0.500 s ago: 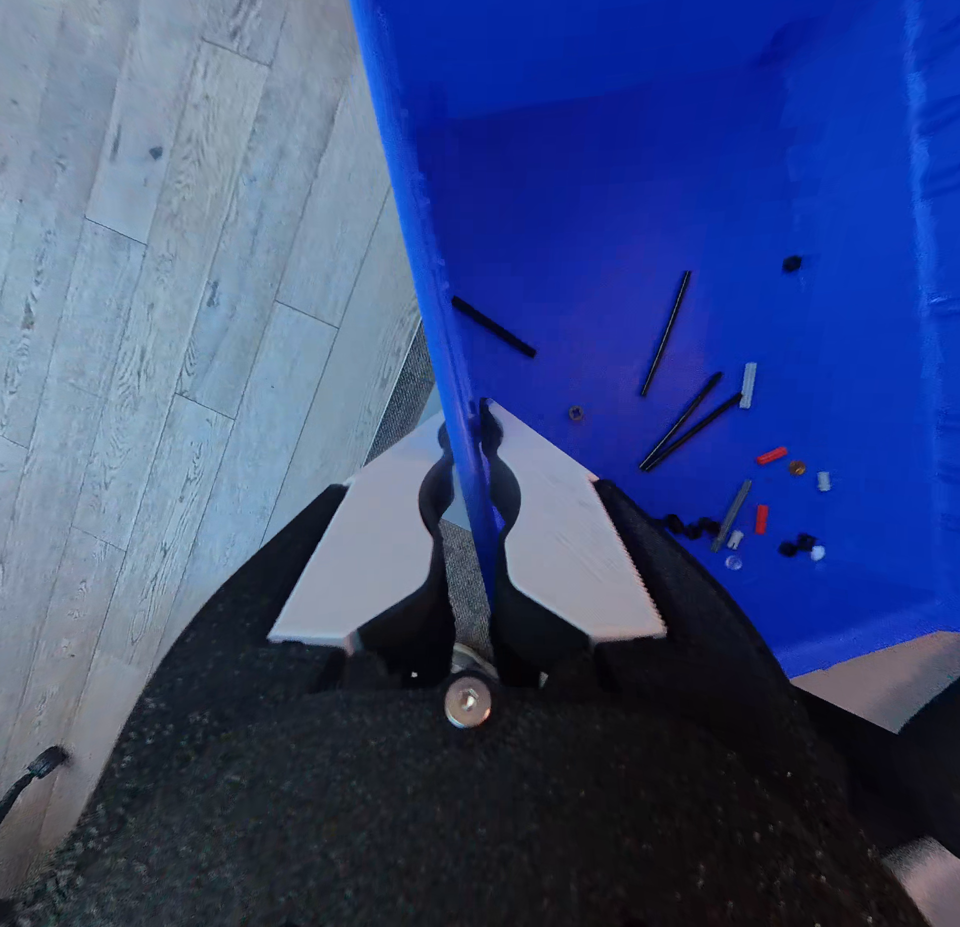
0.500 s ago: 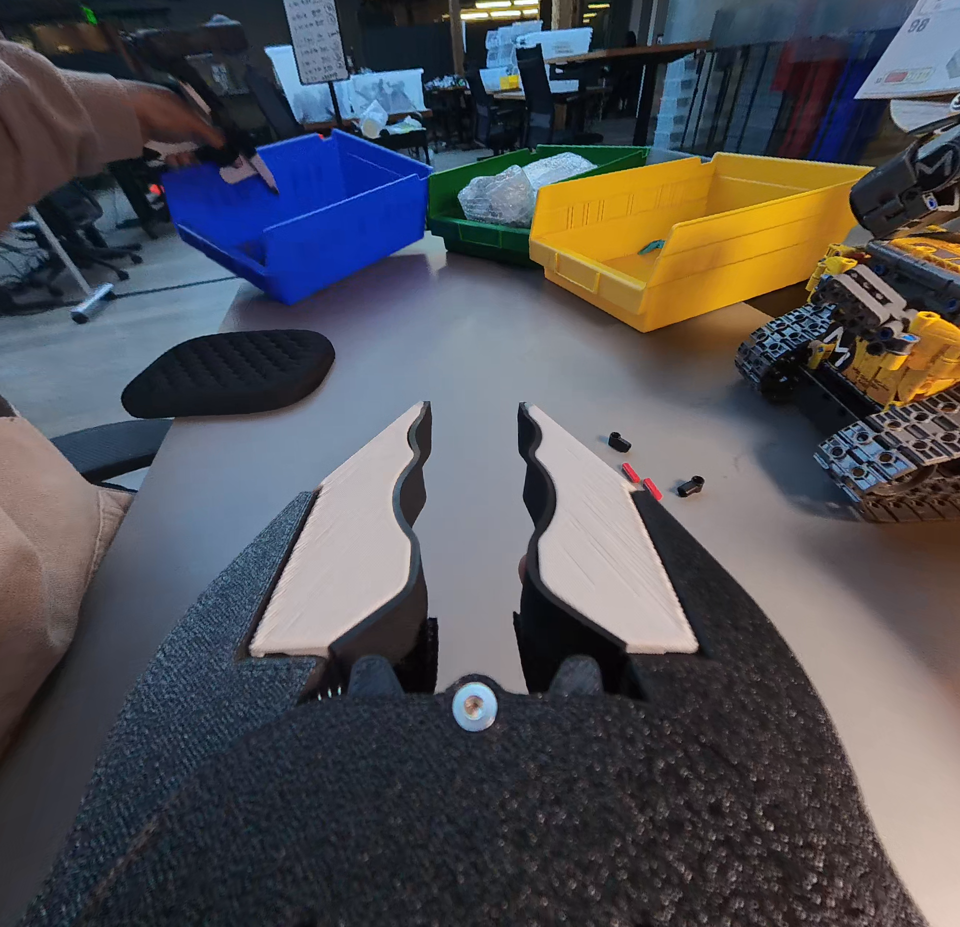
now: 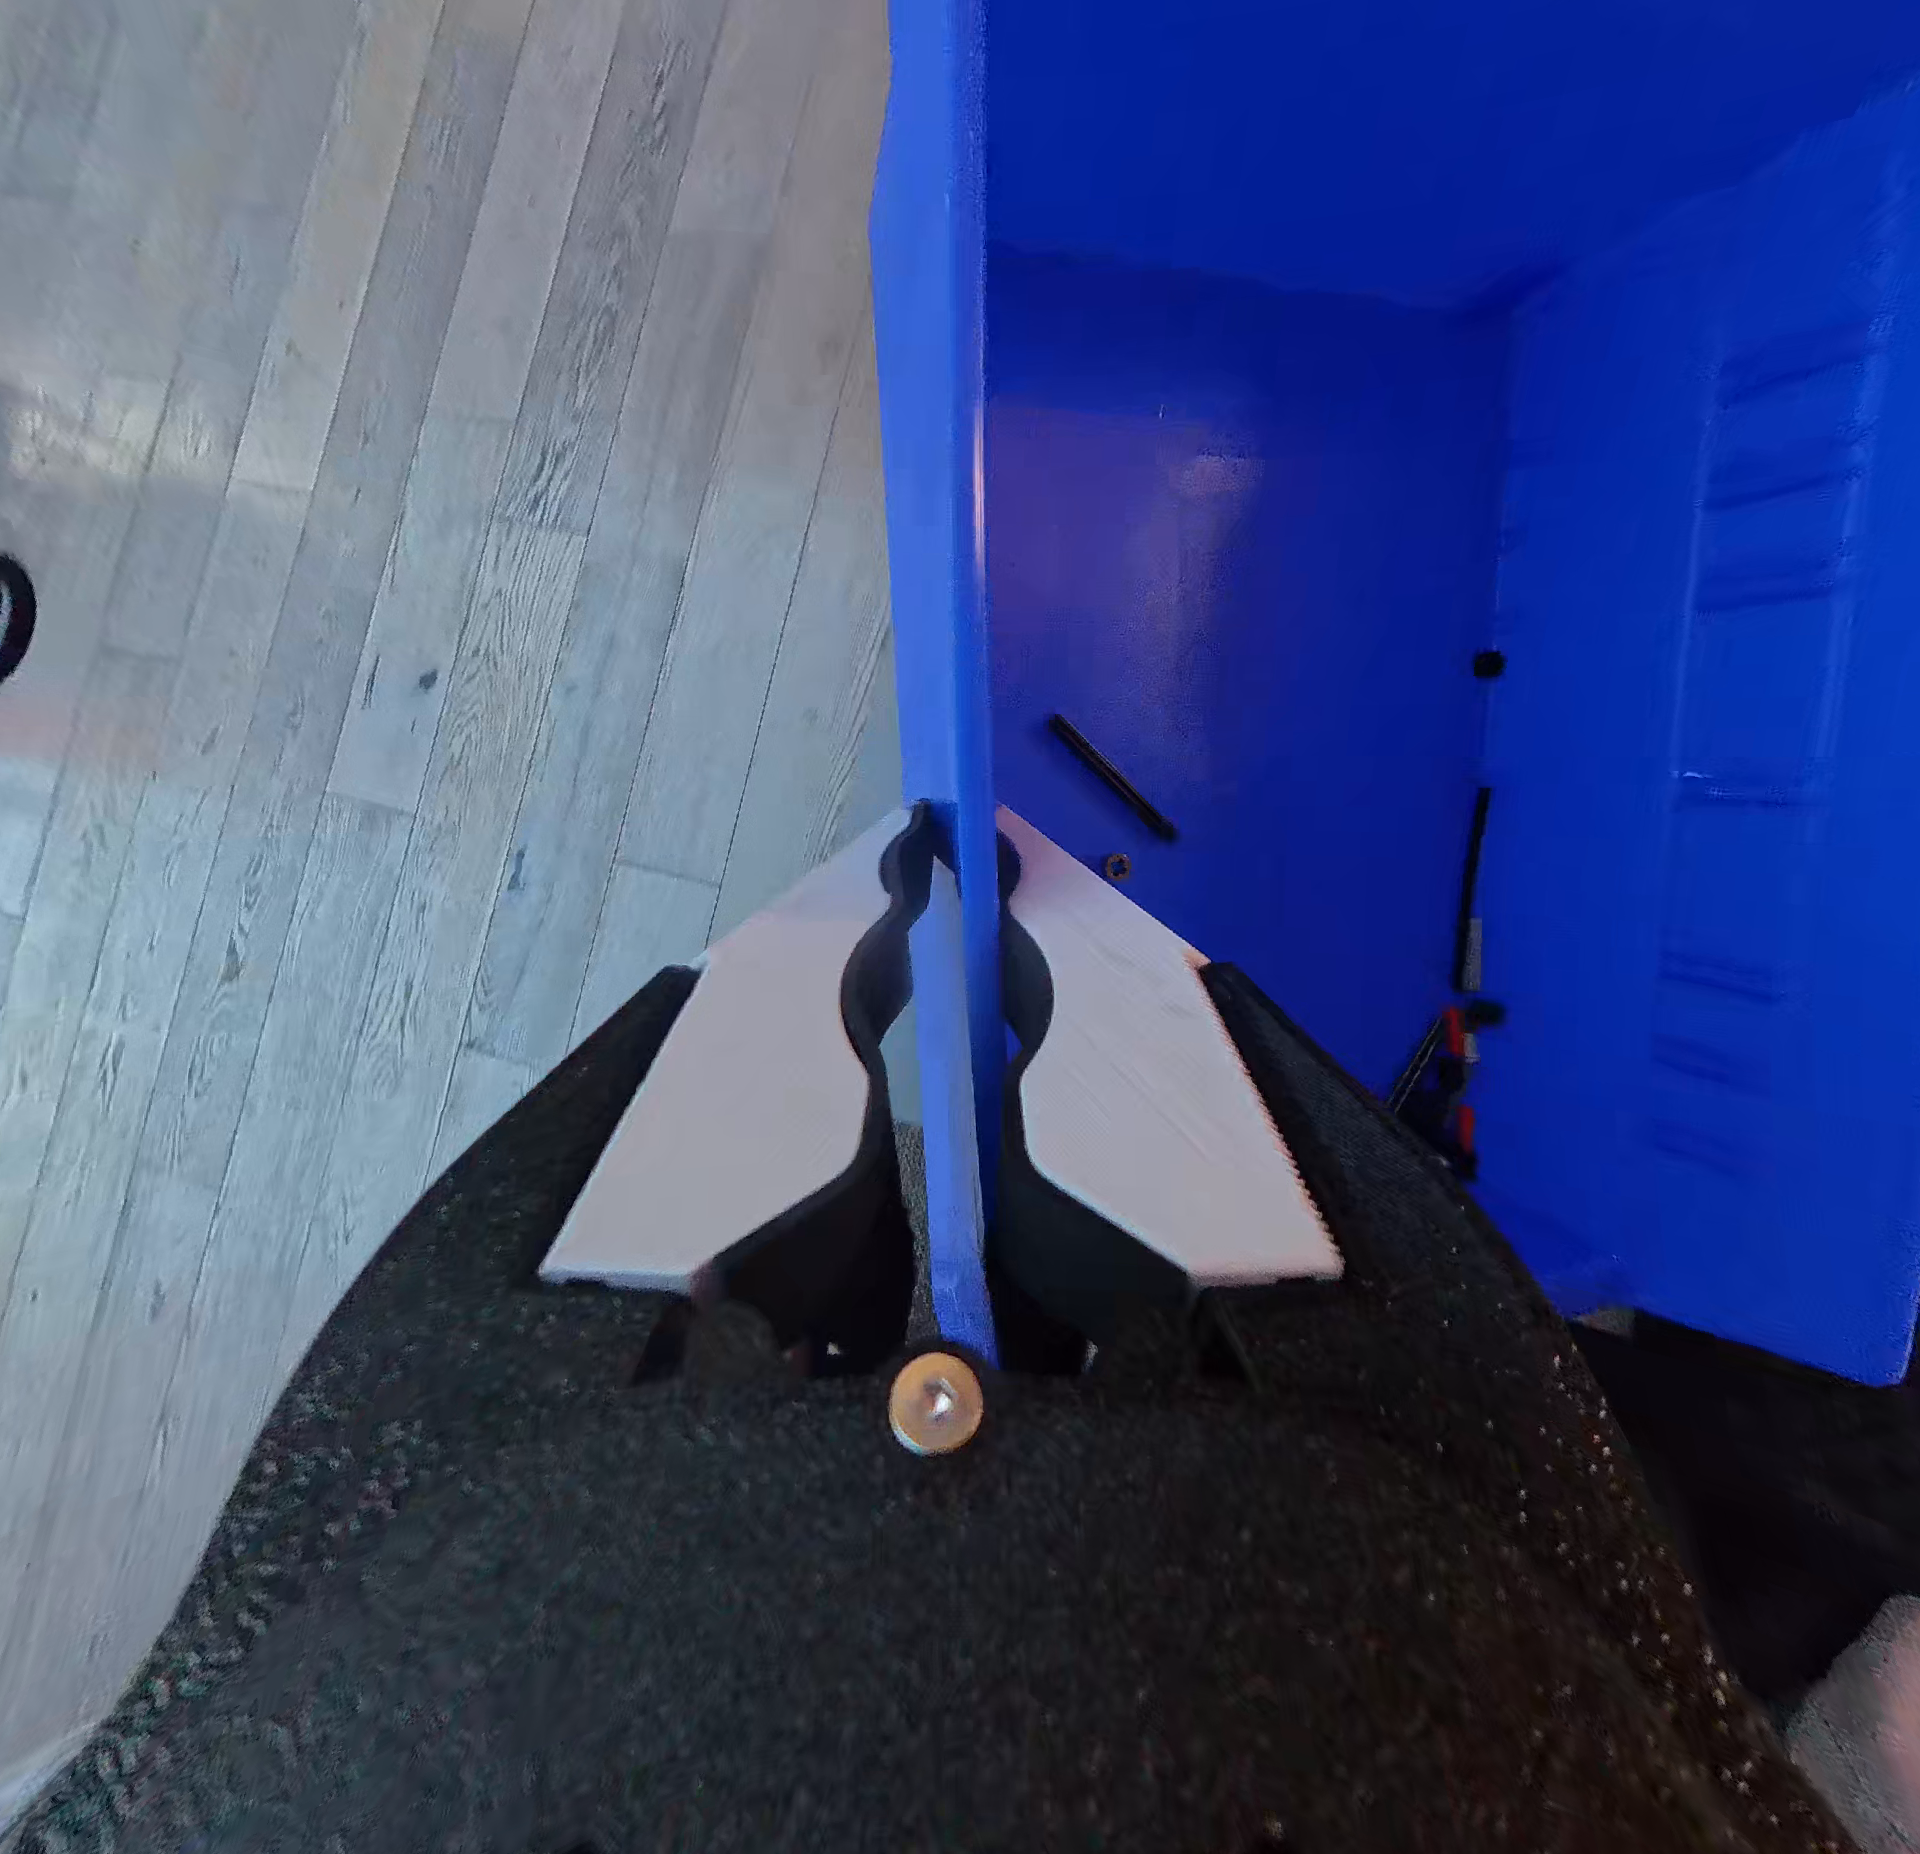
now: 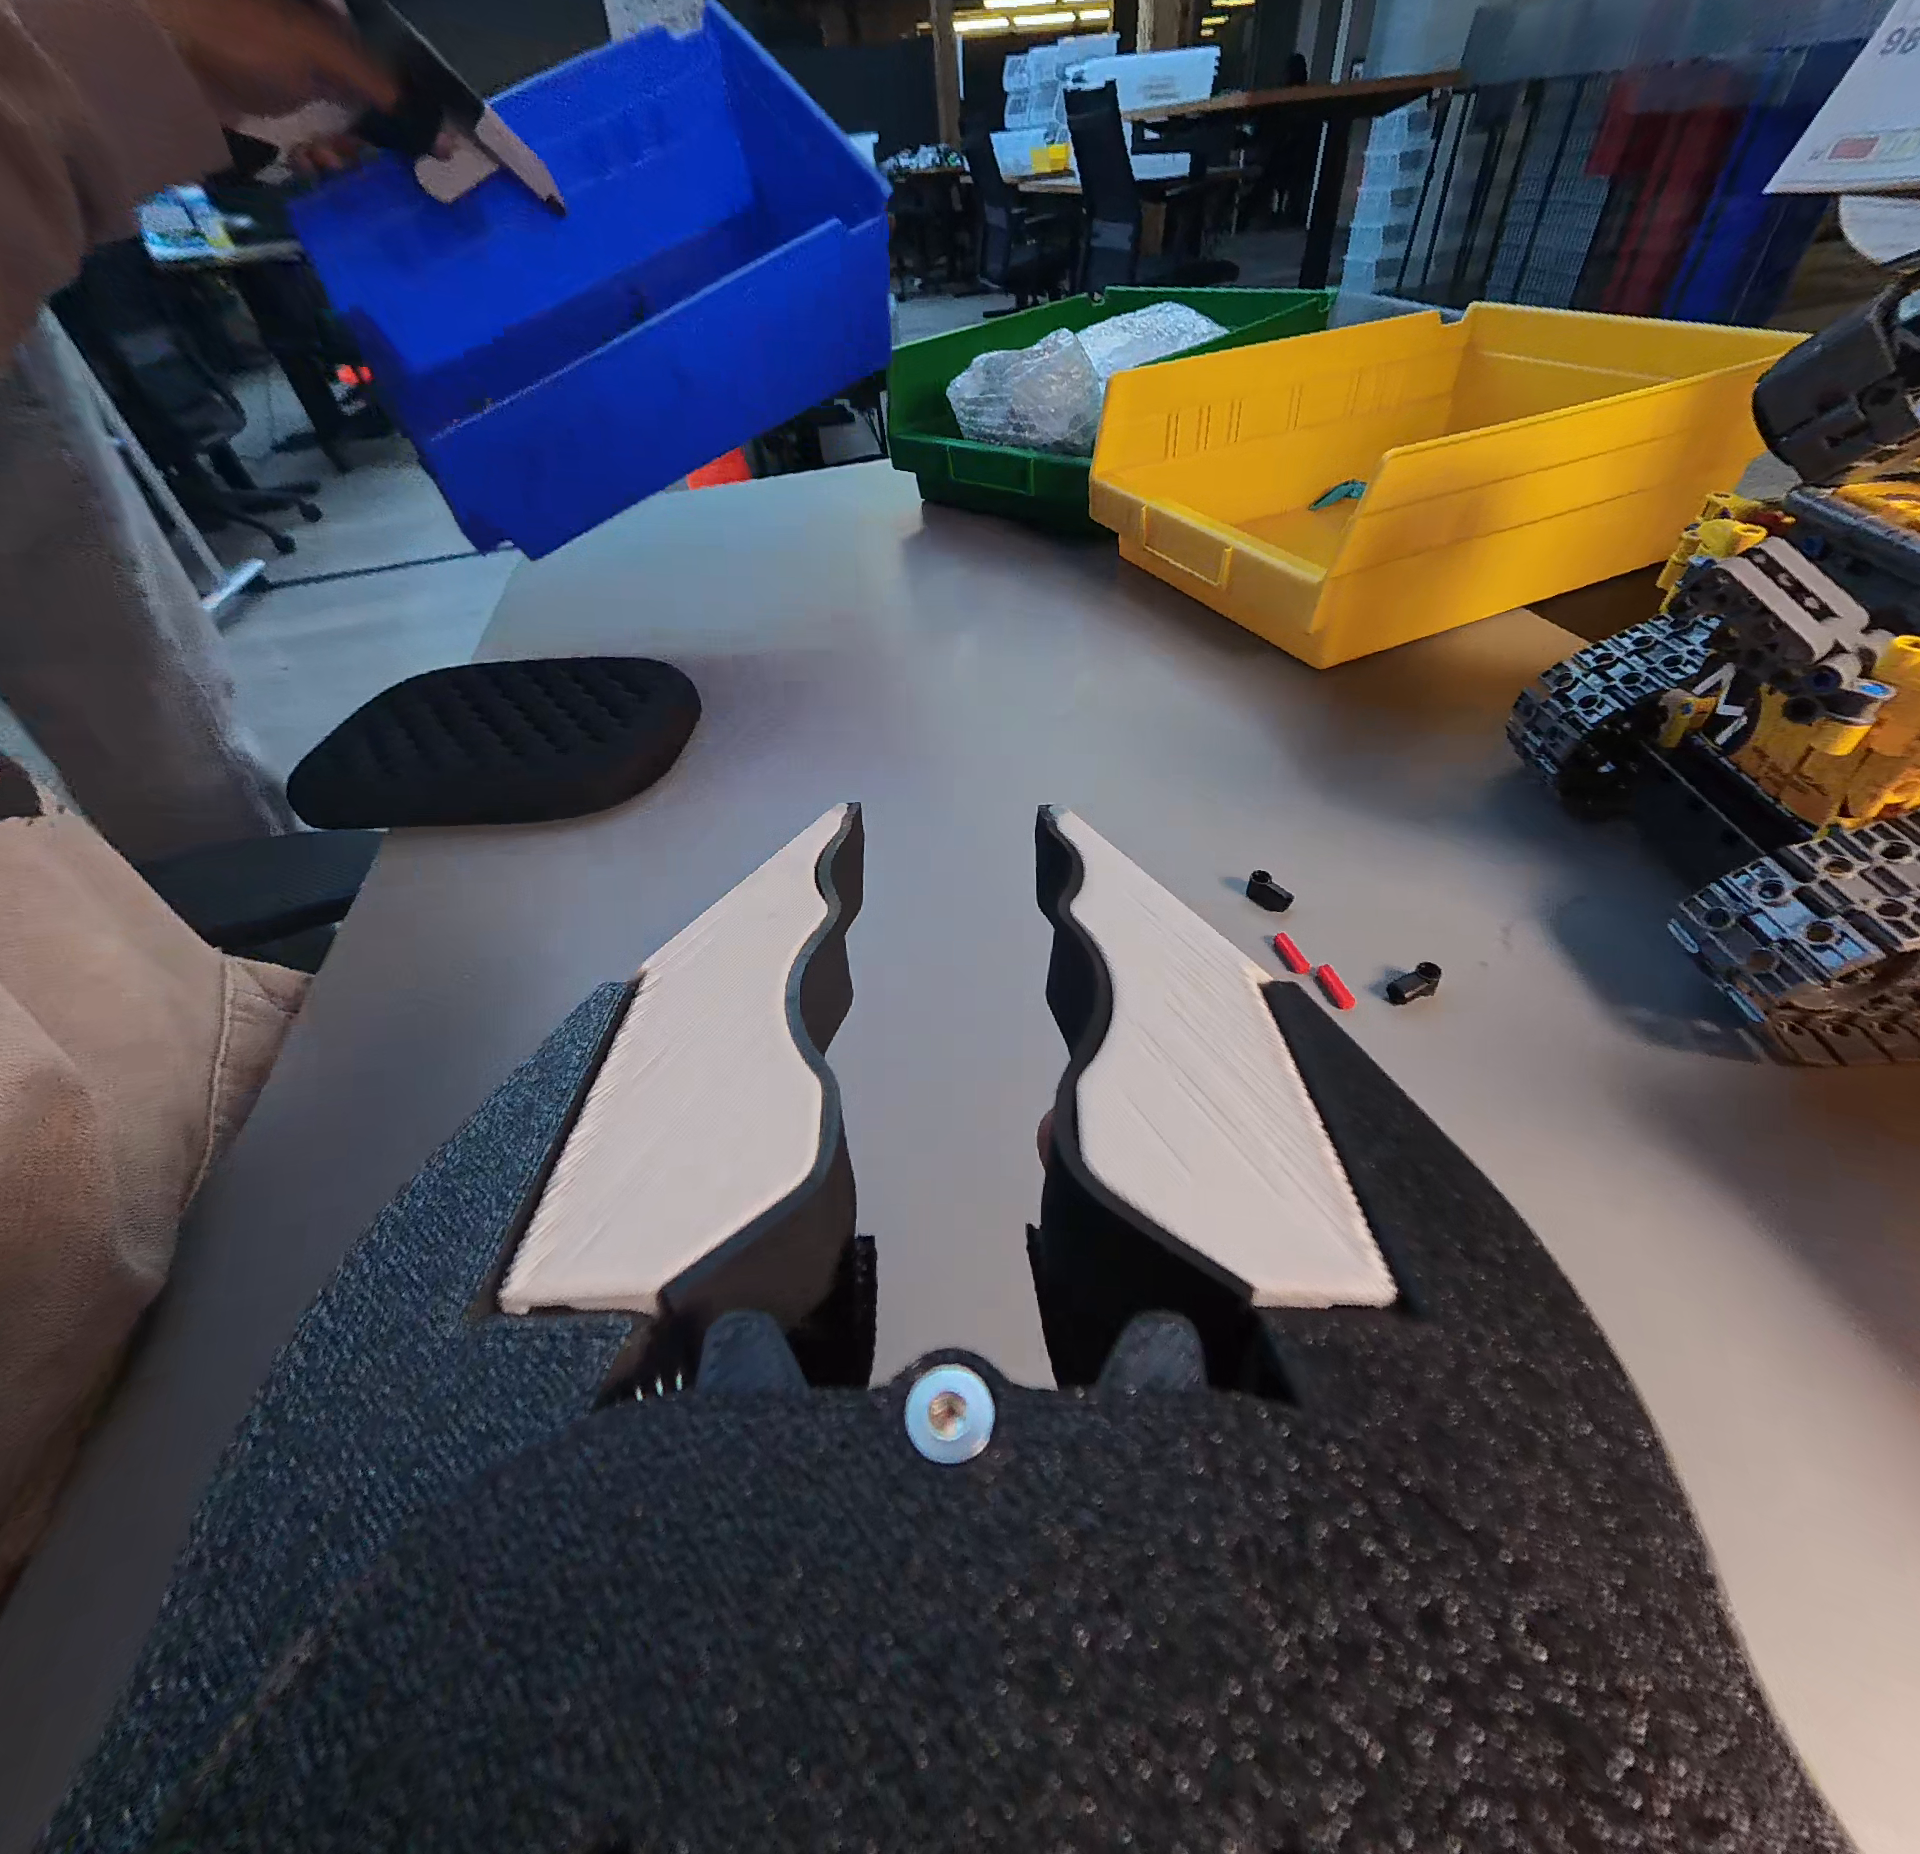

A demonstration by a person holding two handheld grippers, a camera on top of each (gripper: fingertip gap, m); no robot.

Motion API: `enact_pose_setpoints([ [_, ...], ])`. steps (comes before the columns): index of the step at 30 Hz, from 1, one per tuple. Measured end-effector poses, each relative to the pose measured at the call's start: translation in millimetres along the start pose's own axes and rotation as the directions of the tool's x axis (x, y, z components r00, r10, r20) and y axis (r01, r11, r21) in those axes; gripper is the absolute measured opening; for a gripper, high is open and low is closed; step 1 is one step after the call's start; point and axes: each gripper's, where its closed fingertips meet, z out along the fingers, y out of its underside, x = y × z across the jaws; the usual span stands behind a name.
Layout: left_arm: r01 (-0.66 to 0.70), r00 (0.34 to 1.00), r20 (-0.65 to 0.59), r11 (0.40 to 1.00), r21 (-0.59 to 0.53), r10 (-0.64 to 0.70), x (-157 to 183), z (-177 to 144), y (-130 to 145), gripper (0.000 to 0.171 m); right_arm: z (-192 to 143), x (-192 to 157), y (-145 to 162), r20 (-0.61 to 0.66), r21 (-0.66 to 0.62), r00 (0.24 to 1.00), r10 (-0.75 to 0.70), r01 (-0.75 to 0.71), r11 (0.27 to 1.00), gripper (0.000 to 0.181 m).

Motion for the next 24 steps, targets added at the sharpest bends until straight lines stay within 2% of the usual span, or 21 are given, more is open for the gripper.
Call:
enact_pose_setpoints([
  [5, -0.121, 0.985, -0.108, 0.984, 0.128, 0.135, 80, 1, -68, 0.005, 0, -4, -2, 0.010, 0.006, 1.000, -0.009, 0.009, 1.000, 0.033],
  [11, -0.232, 0.923, -0.236, 0.929, 0.288, 0.304, 205, 24, -151, 0.005, -1, -2, -2, -0.004, 0.004, 1.000, -0.025, 0.025, 1.000, 0.033],
  [15, -0.272, 0.876, -0.276, 0.877, 0.396, 0.397, 288, 38, -197, 0.006, -3, 3, -2, -0.023, 0.005, 0.999, -0.035, 0.035, 0.999, 0.032],
  [19, -0.310, 0.836, -0.264, 0.811, 0.496, 0.481, 353, 43, -228, 0.005, -4, 8, 1, -0.041, -0.001, 0.998, -0.043, 0.043, 0.999, 0.031],
  [24, -0.302, 0.815, -0.252, 0.755, 0.583, 0.521, 395, 43, -246, 0.006, -4, 16, 2, -0.065, 0.006, 0.997, -0.039, 0.040, 0.999, 0.031],
])
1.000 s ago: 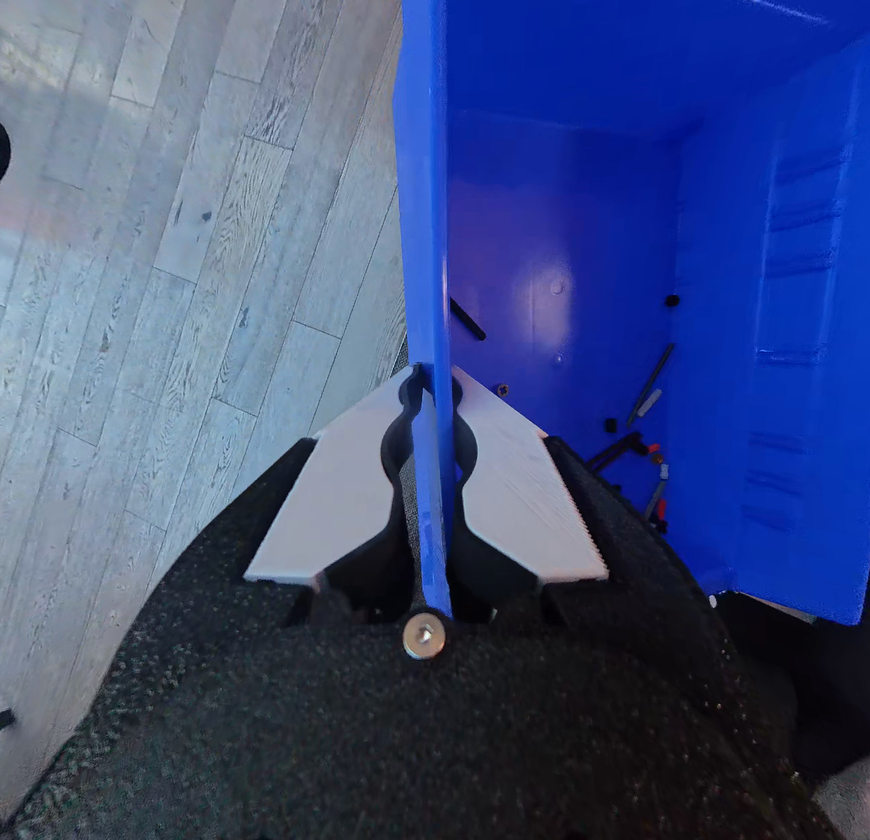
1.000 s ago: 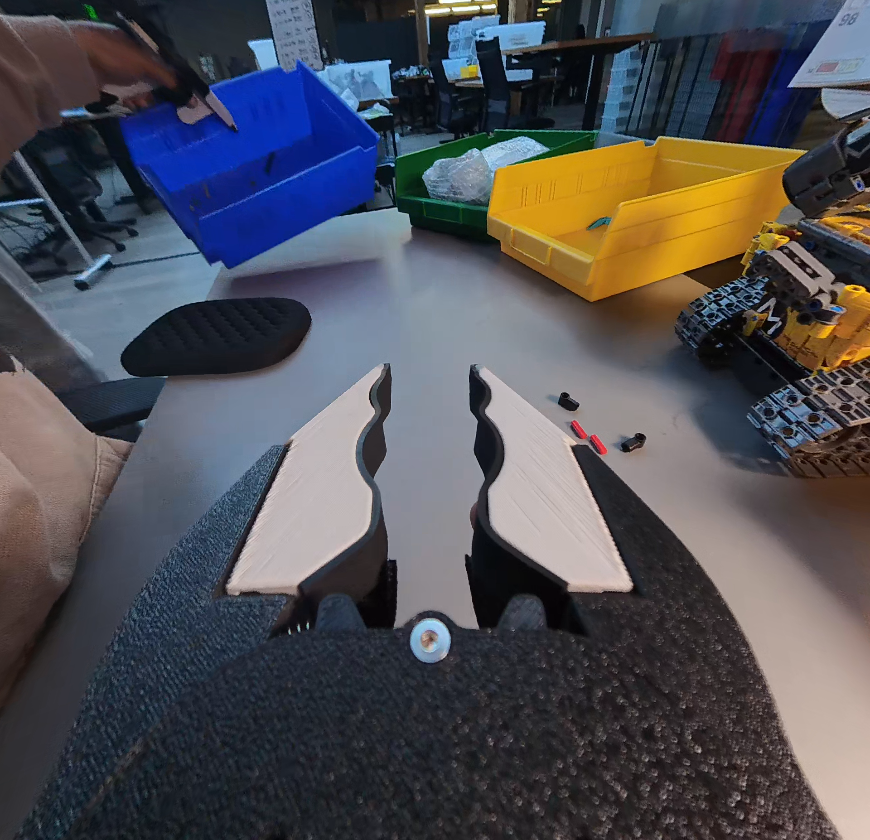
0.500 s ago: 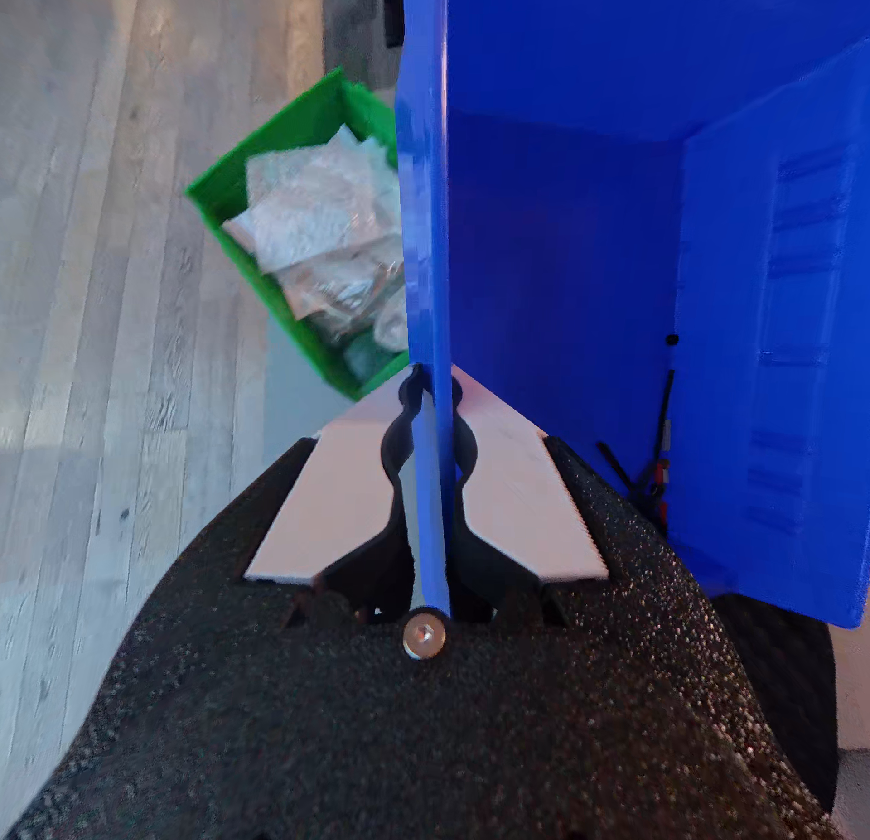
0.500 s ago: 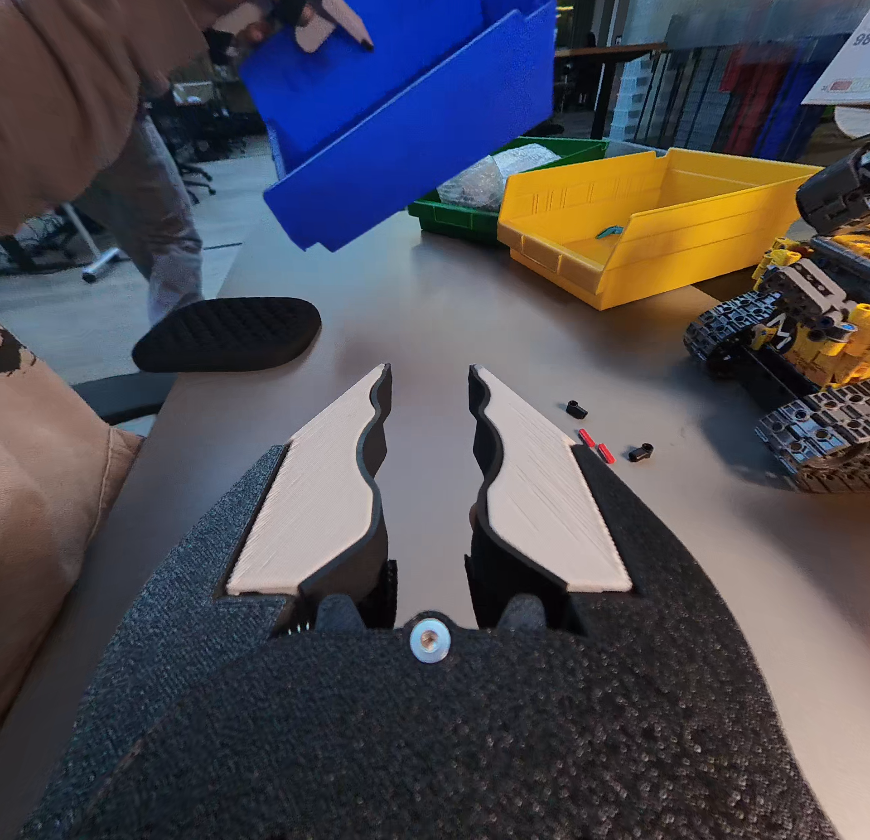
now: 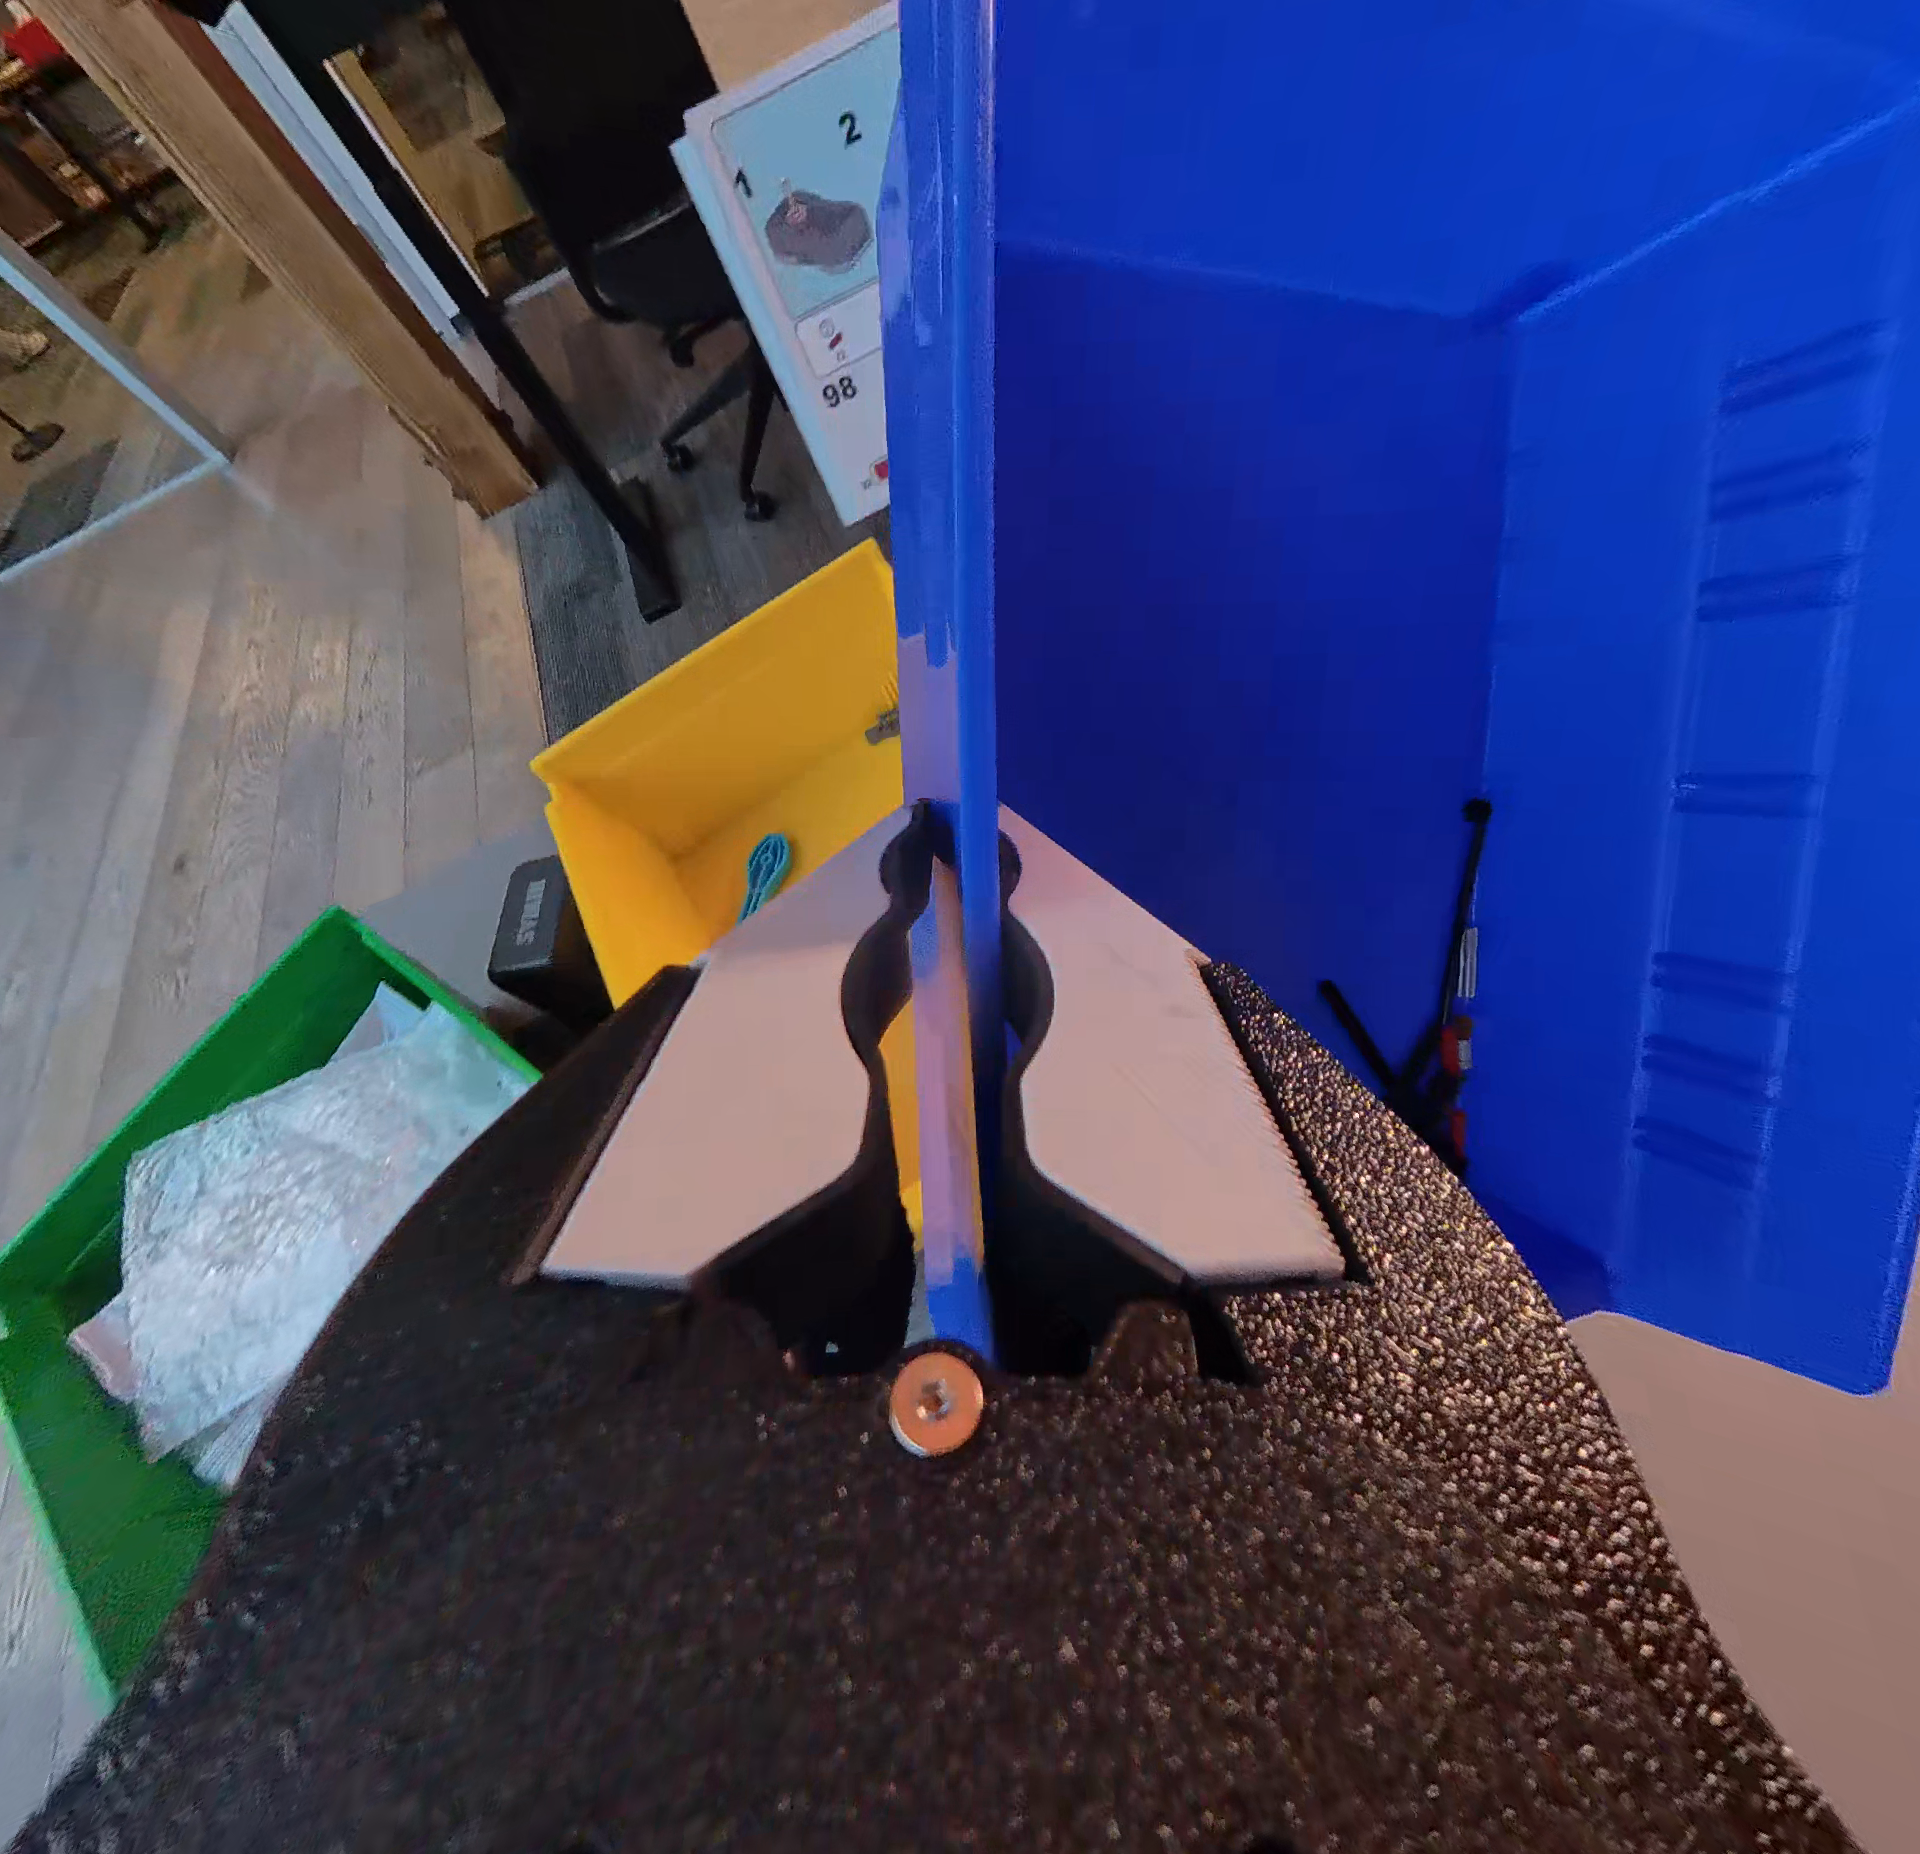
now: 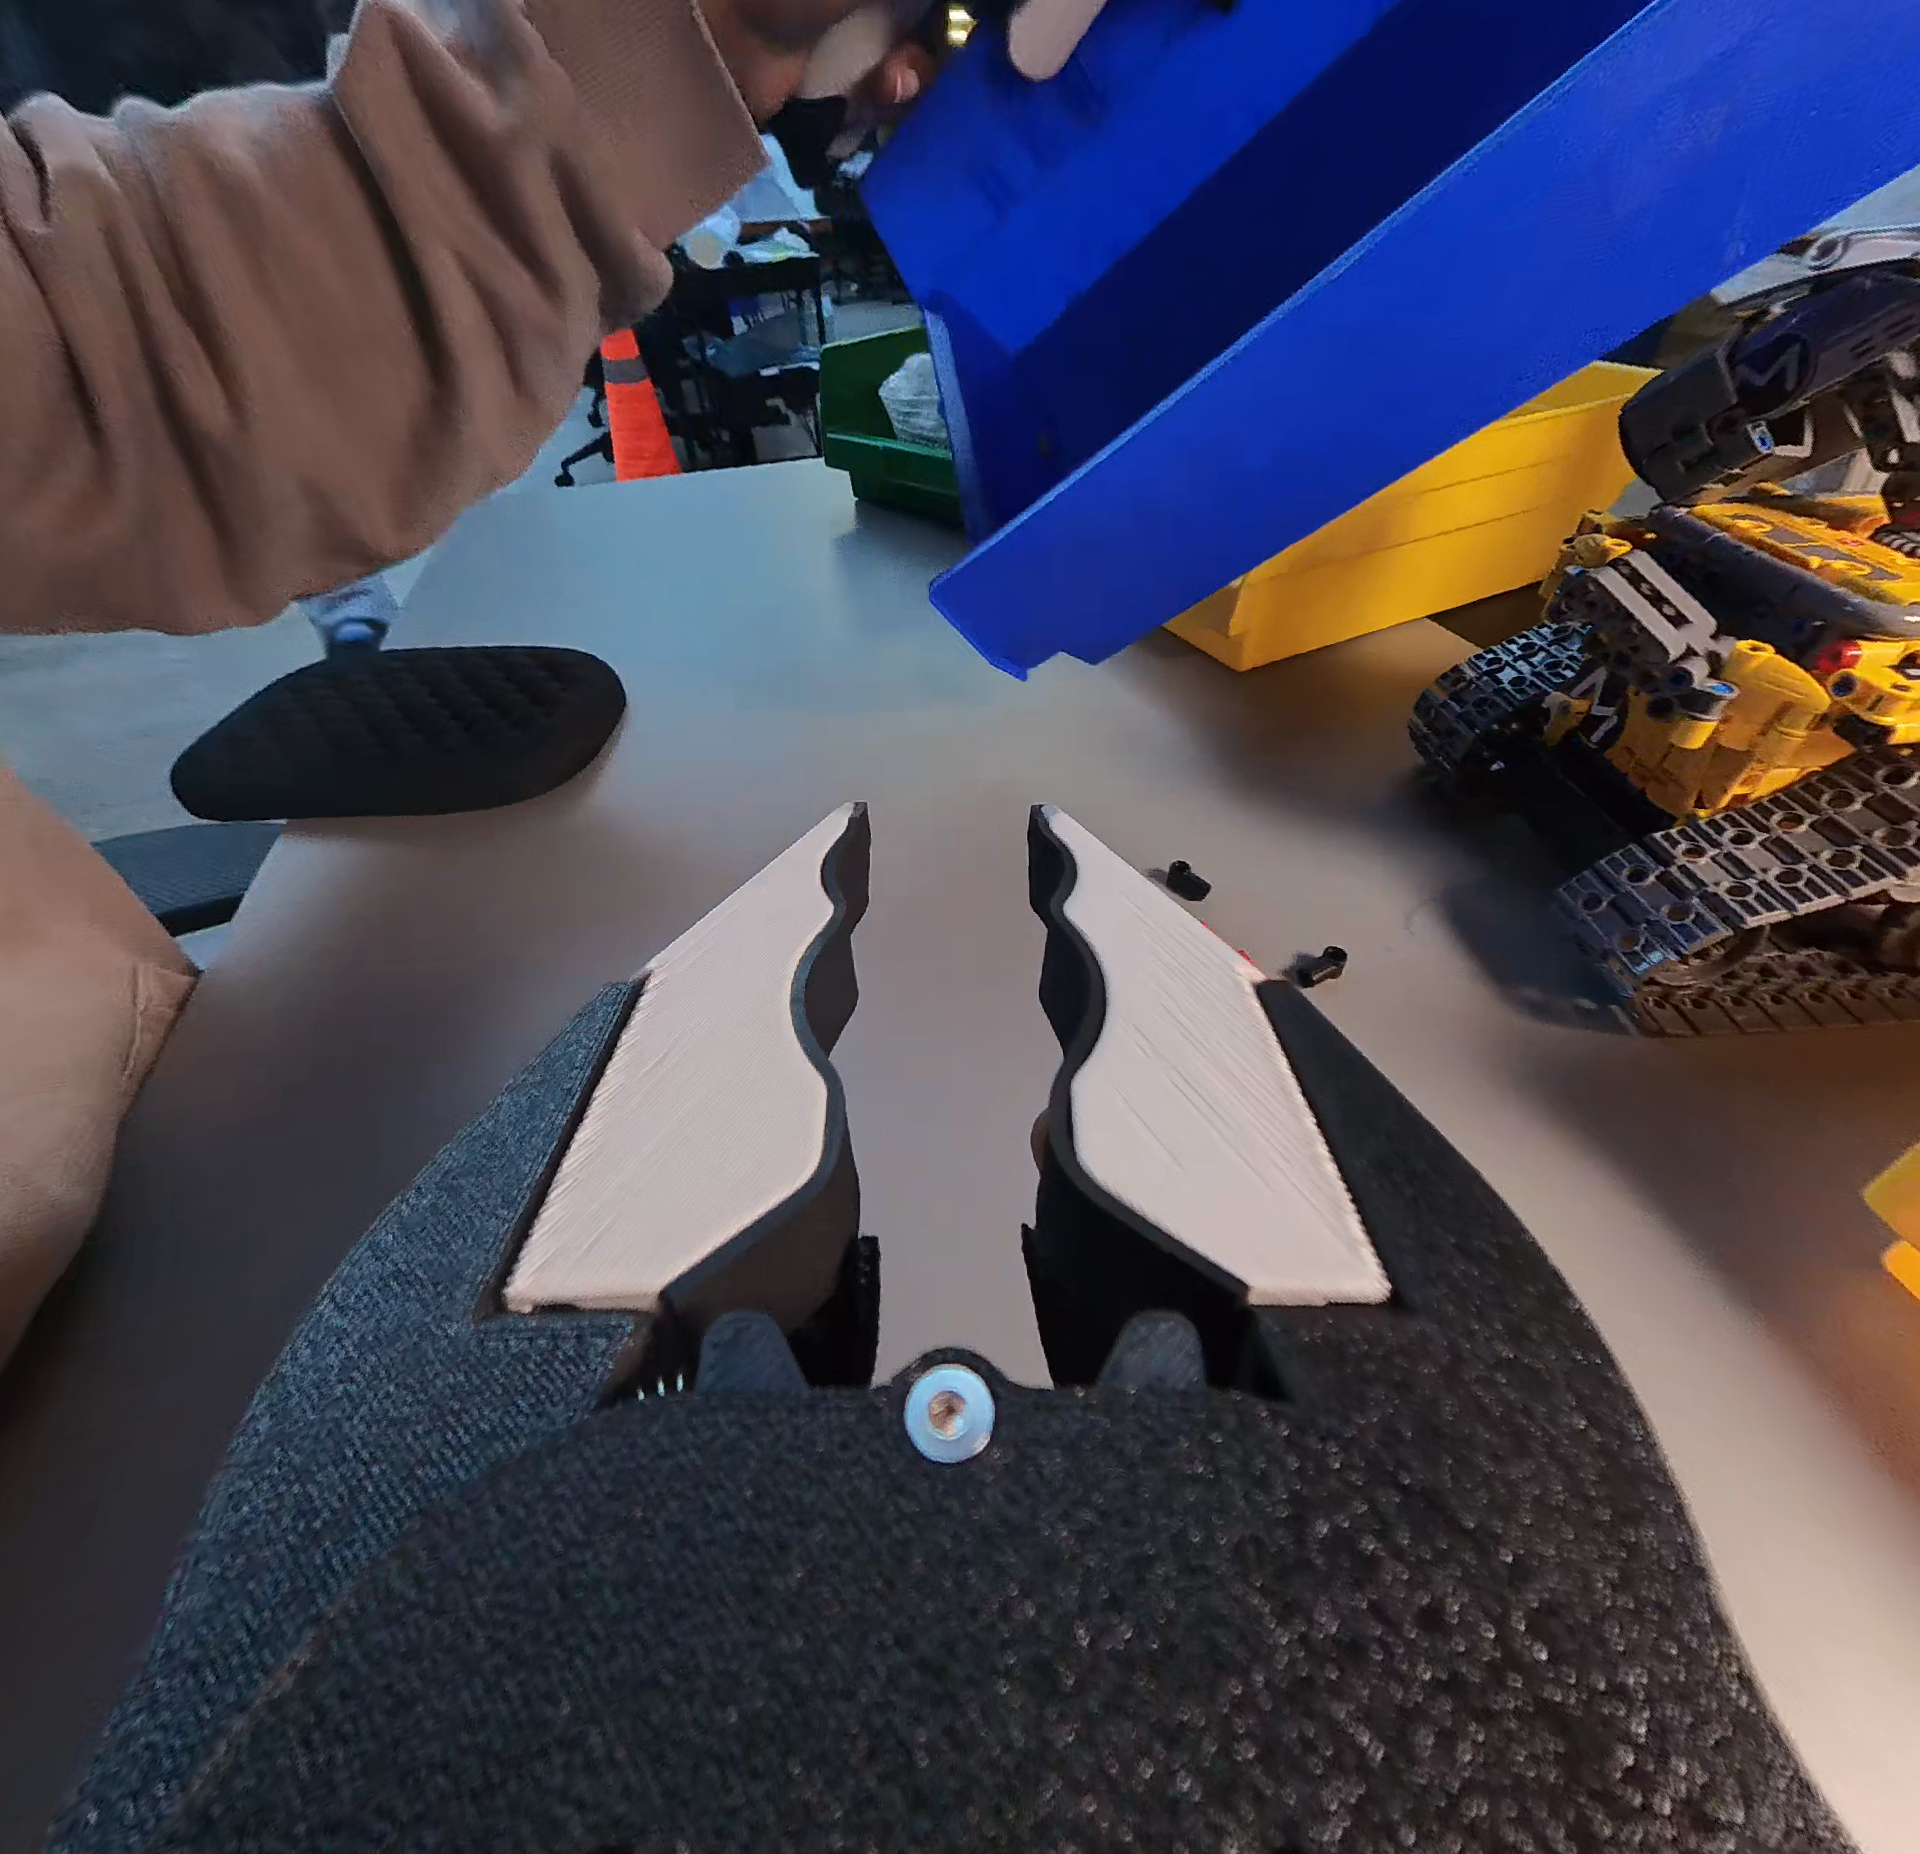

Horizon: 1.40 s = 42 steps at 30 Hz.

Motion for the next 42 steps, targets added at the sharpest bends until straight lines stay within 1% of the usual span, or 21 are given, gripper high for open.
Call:
enact_pose_setpoints([
  [7, -0.024, 1.000, -0.005, 0.995, 0.101, 0.025, 20, 13, -17, 0.006, -6, 27, -4, -0.117, 0.049, 0.993, 0.016, -0.010, 0.999, 0.031],
  [12, -0.013, 1.000, 0.011, 0.984, 0.175, 0.012, 30, 18, -22, 0.006, -6, 36, 1, -0.141, 0.052, 0.989, 0.048, -0.041, 0.998, 0.030],
  [17, -0.011, 0.999, 0.043, 0.967, 0.255, -0.001, 38, 18, -24, 0.005, -6, 40, 5, -0.163, 0.032, 0.986, 0.027, -0.022, 0.999, 0.030],
  [24, -0.027, 0.997, 0.078, 0.948, 0.317, 0.002, 43, 23, -27, 0.005, -4, 46, 14, -0.176, 0.004, 0.983, 0.047, -0.047, 0.999, 0.030],
  [28, -0.052, 0.994, 0.113, 0.932, 0.359, 0.012, 46, 21, -33, 0.005, -7, 62, 23, -0.273, -0.065, 0.962, 0.016, -0.035, 0.997, 0.031],
  [31, -0.075, 0.989, 0.148, 0.916, 0.395, 0.017, 49, 18, -39, 0.005, -10, 71, 29, -0.323, -0.101, 0.946, 0.010, -0.045, 0.994, 0.036],
  [37, -0.129, 0.978, 0.206, 0.885, 0.448, 0.038, 56, 10, -46, 0.005, -7, 68, 32, -0.303, -0.109, 0.953, 0.005, -0.040, 0.993, 0.038],
  [42, -0.231, 0.955, 0.270, 0.870, 0.436, 0.119, 63, 7, -46, 0.002, -3, 61, 33, -0.278, -0.122, 0.960, -0.020, -0.015, 0.992, 0.038],
])
